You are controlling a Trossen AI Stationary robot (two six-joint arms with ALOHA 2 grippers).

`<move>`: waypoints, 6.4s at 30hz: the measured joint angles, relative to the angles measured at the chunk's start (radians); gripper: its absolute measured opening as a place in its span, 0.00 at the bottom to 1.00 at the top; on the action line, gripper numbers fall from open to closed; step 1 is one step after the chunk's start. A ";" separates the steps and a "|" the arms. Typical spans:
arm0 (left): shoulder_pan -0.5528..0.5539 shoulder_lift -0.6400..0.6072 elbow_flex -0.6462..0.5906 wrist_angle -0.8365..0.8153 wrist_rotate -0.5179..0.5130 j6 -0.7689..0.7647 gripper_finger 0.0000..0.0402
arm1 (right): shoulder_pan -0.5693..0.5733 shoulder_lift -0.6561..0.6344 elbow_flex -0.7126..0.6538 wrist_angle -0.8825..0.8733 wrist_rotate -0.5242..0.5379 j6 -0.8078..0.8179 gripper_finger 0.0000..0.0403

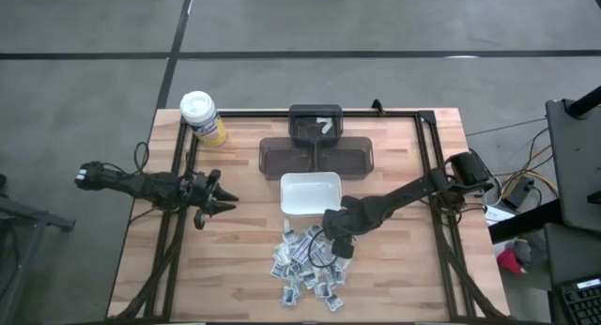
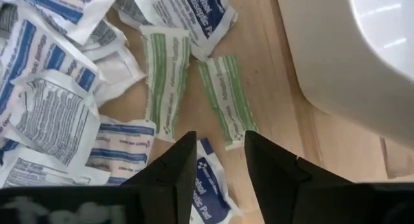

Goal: Pick & Place First Aid Supplies
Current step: Put the green bandage into the top black bin

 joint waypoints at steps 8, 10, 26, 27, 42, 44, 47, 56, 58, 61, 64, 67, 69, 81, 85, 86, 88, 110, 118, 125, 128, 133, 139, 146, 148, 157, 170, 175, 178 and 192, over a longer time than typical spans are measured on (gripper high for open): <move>0.000 0.000 0.000 0.000 0.000 0.000 0.29 | -0.003 0.000 -0.016 0.004 0.008 0.012 0.31; 0.000 0.000 0.000 0.000 0.000 0.000 0.29 | -0.003 0.000 -0.016 0.008 0.023 0.014 0.30; 0.000 0.000 0.000 0.000 0.000 0.000 0.29 | -0.005 -0.006 -0.091 0.107 0.034 0.101 0.20; 0.000 0.000 0.000 0.000 0.000 0.000 0.29 | -0.005 -0.006 -0.090 0.107 0.034 0.106 0.19; 0.000 0.000 0.000 0.000 0.000 0.001 0.29 | -0.004 -0.043 -0.095 0.044 0.014 0.132 0.02; 0.000 0.000 0.000 0.000 0.000 0.001 0.29 | -0.004 -0.058 -0.093 0.003 0.005 0.137 0.02; 0.000 0.000 0.000 0.000 0.000 0.002 0.29 | -0.004 -0.103 -0.089 -0.044 -0.024 0.140 0.02; 0.000 0.000 0.000 0.000 0.000 0.005 0.29 | -0.005 -0.292 -0.075 -0.051 -0.035 0.137 0.02; 0.000 0.000 0.000 0.000 0.000 0.005 0.29 | -0.006 -0.334 -0.071 -0.039 -0.026 0.123 0.02; 0.000 0.000 0.000 0.000 0.000 0.005 0.29 | -0.017 -0.398 -0.066 0.018 0.005 0.091 0.02; 0.000 0.000 0.000 0.000 0.000 0.005 0.29 | -0.045 -0.447 -0.066 0.084 0.075 0.039 0.02; 0.000 0.000 0.000 0.000 -0.001 0.005 0.29 | -0.099 -0.487 -0.067 0.135 0.130 -0.033 0.02; 0.000 0.000 0.000 0.000 -0.001 0.005 0.29 | -0.149 -0.508 -0.067 0.152 0.134 -0.085 0.02; 0.000 0.000 0.000 0.001 -0.005 0.005 0.29 | -0.481 -0.492 0.002 0.192 0.134 -0.529 0.02; 0.000 0.000 0.000 0.001 -0.005 0.005 0.29 | -0.577 -0.413 0.070 0.192 0.134 -0.740 0.02; 0.000 0.000 0.000 0.001 -0.005 0.004 0.29 | -0.600 -0.389 0.089 0.189 0.138 -0.785 0.02; 0.000 0.000 0.000 0.001 -0.005 0.004 0.29 | -0.643 -0.337 0.135 0.189 0.154 -0.862 0.02; 0.000 0.000 0.000 0.002 -0.028 -0.027 0.29 | -0.918 0.347 0.863 -0.473 -0.018 -1.028 0.02; 0.000 0.000 0.000 0.002 -0.032 -0.027 0.29 | -0.919 0.506 1.087 -0.663 -0.090 -1.029 0.02; 0.000 0.000 0.000 0.002 -0.031 -0.027 0.29 | -0.919 0.568 1.169 -0.704 -0.090 -1.012 0.02; 0.000 0.000 0.000 0.002 -0.031 -0.026 0.29 | -0.919 0.570 1.173 -0.705 -0.089 -0.997 0.02; 0.000 0.001 0.000 0.001 -0.031 -0.026 0.29 | -0.919 0.570 1.168 -0.705 -0.088 -1.000 0.02; 0.000 0.001 0.000 0.001 -0.031 -0.026 0.29 | -0.919 0.570 1.149 -0.704 -0.088 -1.005 0.07; 0.000 0.001 0.000 0.001 -0.031 -0.026 0.29 | -0.919 0.568 1.140 -0.703 -0.087 -1.021 0.19; 0.000 0.001 0.000 0.001 -0.031 -0.026 0.29 | -0.919 0.556 1.140 -0.713 -0.079 -1.005 0.21; 0.000 0.001 0.000 0.001 -0.031 -0.026 0.29 | -0.889 0.337 1.132 -0.863 -0.288 -0.877 0.19; 0.000 0.001 0.000 0.001 -0.031 -0.026 0.29 | -0.689 -0.172 0.960 -0.848 -0.473 -0.606 0.15; 0.000 0.001 0.000 0.001 -0.030 -0.026 0.29 | -0.559 -0.344 0.798 -0.761 -0.426 -0.411 0.15; 0.000 0.001 0.000 0.001 -0.030 -0.026 0.29 | -0.454 -0.434 0.687 -0.702 -0.337 -0.312 0.15; 0.000 0.001 0.000 0.000 -0.030 -0.026 0.29 | -0.010 -0.542 0.230 -0.258 -0.116 0.032 0.15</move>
